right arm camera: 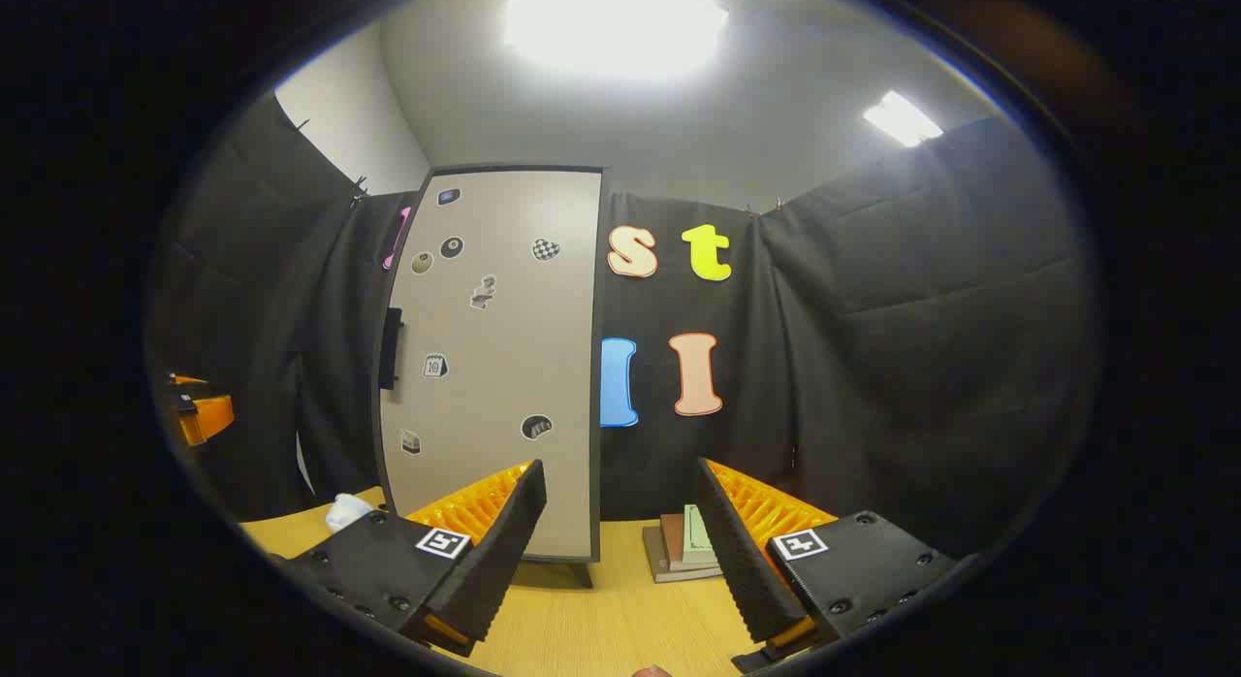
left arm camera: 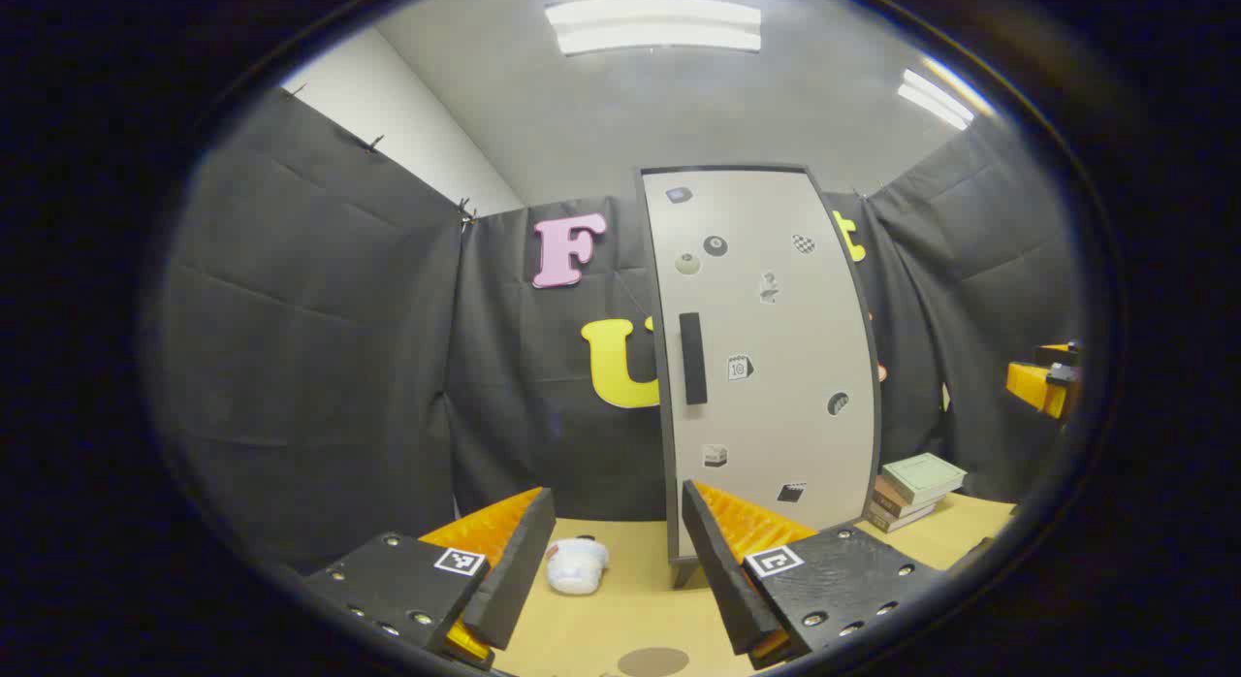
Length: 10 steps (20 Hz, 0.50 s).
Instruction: Open the cabinet door with the right hand, grasp the bottle in the cabinet with the left hand and place it on the coaster, then close the cabinet door with the right hand.
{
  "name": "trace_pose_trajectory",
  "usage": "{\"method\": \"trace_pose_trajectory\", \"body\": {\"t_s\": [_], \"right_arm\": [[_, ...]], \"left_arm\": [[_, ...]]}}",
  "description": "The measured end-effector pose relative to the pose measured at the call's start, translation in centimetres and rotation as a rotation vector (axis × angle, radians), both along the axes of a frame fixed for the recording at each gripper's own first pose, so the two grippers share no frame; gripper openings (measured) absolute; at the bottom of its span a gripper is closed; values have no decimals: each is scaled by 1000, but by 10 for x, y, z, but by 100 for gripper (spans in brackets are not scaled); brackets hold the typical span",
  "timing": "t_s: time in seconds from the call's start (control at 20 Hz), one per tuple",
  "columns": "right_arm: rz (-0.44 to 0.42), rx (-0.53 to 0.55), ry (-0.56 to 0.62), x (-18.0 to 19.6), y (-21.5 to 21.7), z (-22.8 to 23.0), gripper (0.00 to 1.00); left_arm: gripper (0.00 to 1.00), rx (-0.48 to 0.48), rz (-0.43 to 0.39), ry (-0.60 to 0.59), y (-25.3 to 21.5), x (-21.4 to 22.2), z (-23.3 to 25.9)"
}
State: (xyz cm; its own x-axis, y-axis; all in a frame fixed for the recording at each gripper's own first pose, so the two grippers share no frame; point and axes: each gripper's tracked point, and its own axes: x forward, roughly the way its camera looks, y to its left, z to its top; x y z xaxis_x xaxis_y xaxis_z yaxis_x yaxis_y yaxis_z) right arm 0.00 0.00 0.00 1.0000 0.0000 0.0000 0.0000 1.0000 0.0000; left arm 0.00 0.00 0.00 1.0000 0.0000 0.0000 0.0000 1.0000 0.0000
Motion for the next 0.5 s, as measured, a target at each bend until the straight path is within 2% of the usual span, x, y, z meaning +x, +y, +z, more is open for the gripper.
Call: {"method": "trace_pose_trajectory", "body": {"t_s": [0.05,0.1,0.2,0.35,0.4,0.45,0.5], "right_arm": [[3,1,-1,0,0,0,96],[8,-2,-3,-1,0,1,97],[16,-8,-1,-1,1,1,96],[24,-10,5,-1,-1,-1,96],[24,-8,6,-1,-2,-1,96],[26,-7,10,0,-2,-3,97],[27,-4,15,0,-3,-4,97]], "left_arm": [[82,2,4,-3,2,-2,1],[78,1,10,-8,6,-3,4],[82,2,23,-13,9,-7,5],[82,13,39,-9,13,-10,4],[78,15,41,-10,14,-11,6],[81,18,43,-9,13,-13,5],[78,20,46,-7,13,-13,4]]}}
